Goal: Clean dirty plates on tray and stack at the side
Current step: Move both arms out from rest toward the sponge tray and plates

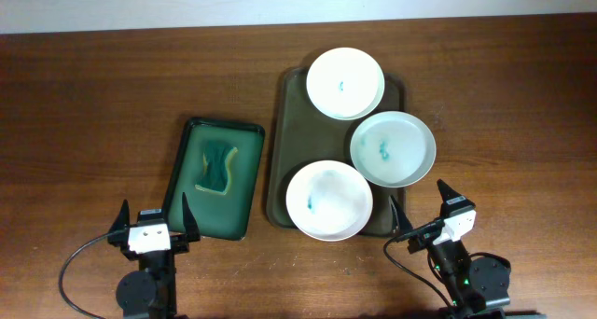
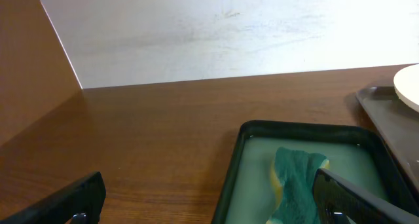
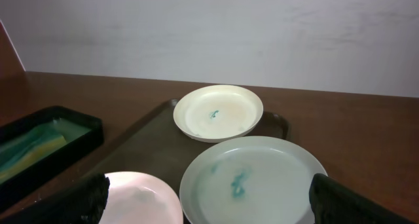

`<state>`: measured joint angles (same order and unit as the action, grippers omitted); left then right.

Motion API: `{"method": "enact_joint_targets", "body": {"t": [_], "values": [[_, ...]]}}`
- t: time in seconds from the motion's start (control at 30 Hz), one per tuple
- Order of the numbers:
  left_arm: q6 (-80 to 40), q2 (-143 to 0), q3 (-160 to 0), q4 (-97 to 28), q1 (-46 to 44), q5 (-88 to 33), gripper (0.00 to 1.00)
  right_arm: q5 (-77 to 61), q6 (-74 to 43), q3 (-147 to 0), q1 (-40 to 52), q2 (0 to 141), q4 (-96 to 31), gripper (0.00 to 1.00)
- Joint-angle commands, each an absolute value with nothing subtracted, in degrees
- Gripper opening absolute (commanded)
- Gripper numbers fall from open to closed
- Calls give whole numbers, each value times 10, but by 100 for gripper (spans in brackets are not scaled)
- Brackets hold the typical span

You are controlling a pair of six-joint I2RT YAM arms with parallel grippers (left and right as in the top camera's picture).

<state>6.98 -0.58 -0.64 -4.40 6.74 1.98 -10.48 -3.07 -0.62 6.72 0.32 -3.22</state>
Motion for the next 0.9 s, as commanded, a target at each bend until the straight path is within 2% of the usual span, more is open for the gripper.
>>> {"method": "enact_joint_targets", "body": {"t": [0.0, 0.87], "values": [[63, -4, -6, -46, 70, 26, 99, -114, -36, -3, 63, 4, -35, 98], [63, -4, -6, -40, 70, 26, 100, -95, -36, -3, 63, 4, -34, 98]]}}
